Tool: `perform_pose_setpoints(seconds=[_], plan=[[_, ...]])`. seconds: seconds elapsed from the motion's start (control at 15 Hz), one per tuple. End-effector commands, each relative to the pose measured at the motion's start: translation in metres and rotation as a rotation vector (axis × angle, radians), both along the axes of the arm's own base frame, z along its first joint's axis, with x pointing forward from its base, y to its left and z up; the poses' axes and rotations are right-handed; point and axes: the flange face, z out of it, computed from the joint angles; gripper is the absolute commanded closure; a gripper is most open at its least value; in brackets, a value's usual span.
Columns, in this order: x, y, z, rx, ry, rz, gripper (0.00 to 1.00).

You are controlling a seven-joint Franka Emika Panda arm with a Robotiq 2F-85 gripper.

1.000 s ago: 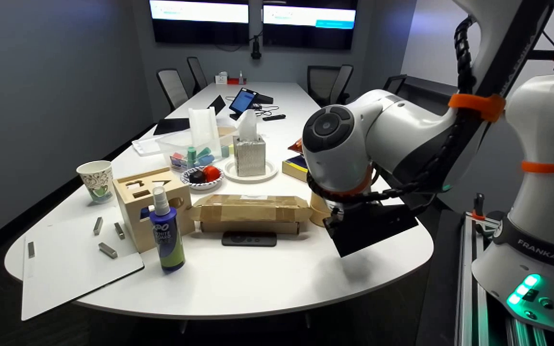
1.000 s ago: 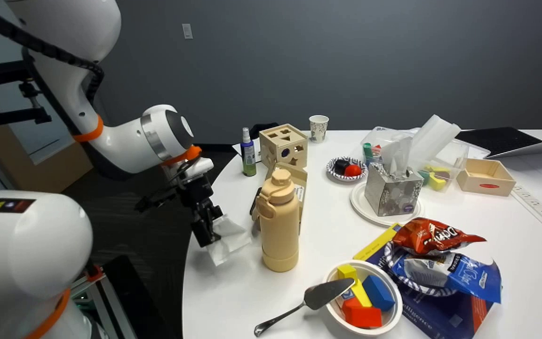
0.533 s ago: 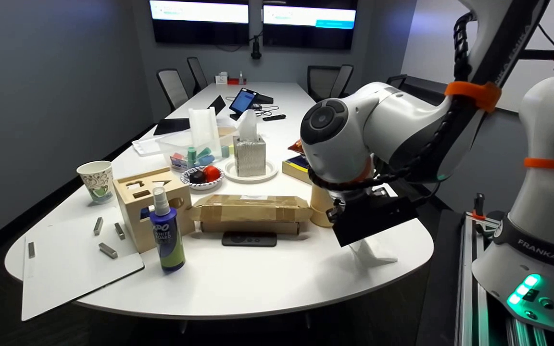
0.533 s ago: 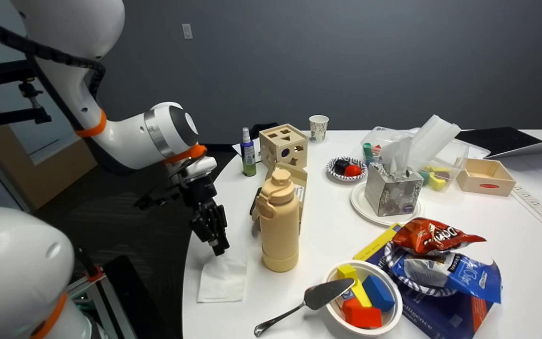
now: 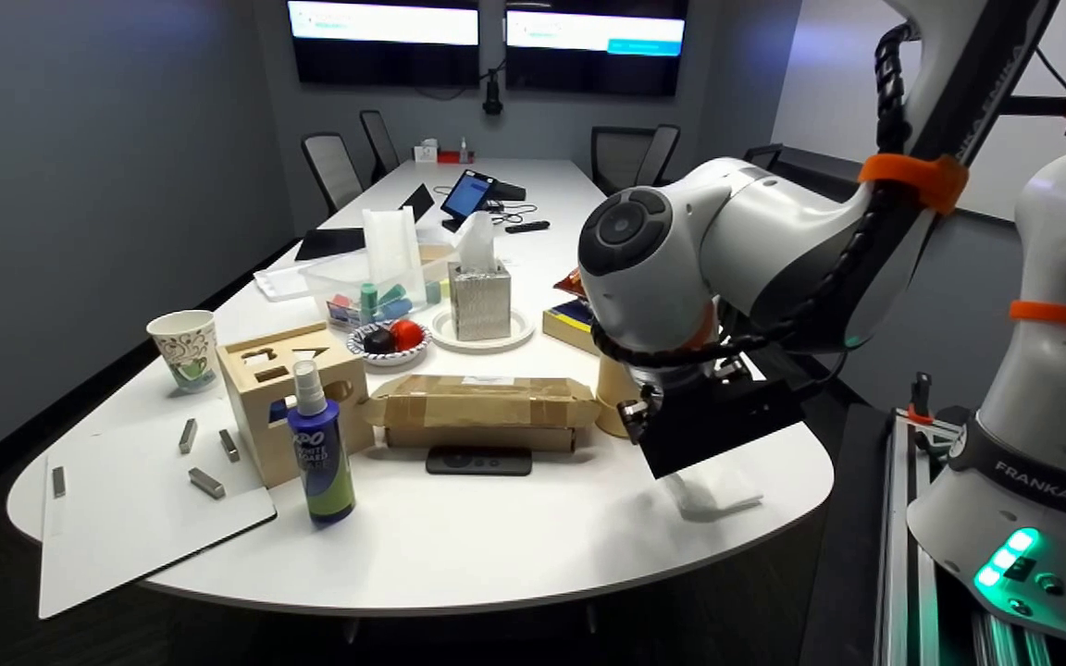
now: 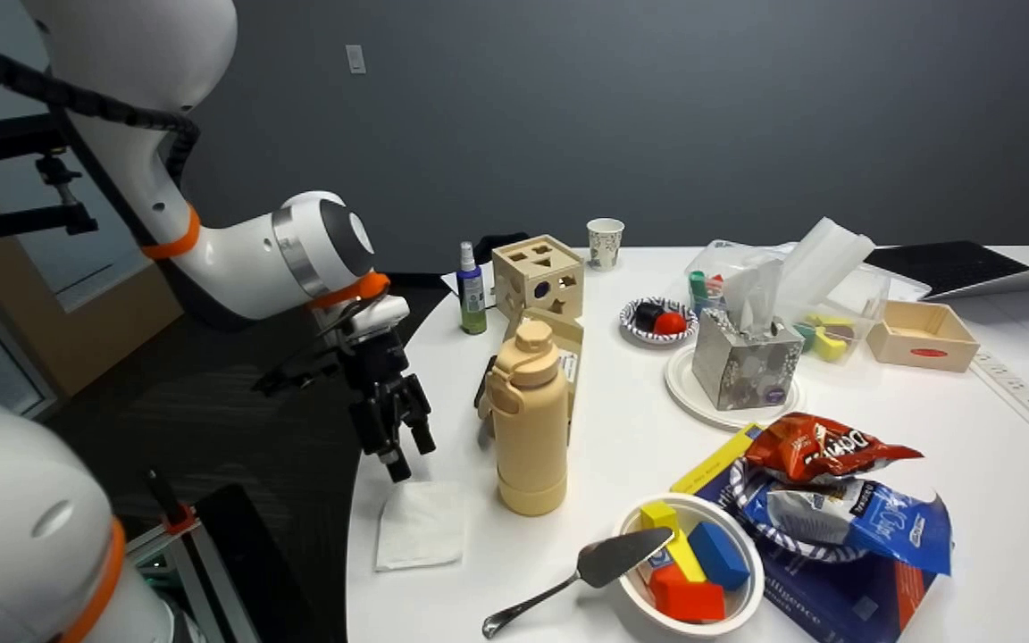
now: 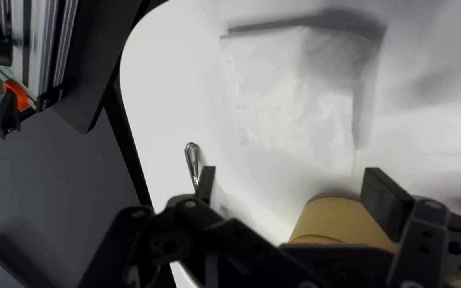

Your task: Use the white napkin to wipe the table.

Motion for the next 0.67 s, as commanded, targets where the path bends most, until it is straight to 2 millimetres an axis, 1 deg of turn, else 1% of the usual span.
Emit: perform_pose_setpoints(seconds=[0.0,0.27,0.4,0.6], plan=[[-0.006,0.018,0.020,0.062,-0.062,0.085,0.00],[-0.005,0.048,0.046,0.150,-0.146,0.212,0.00],[-0.001,0.059,0.059,0.170,-0.175,0.264,0.00],[0.006,0.071,0.073,0.191,-0.196,0.320,0.00]])
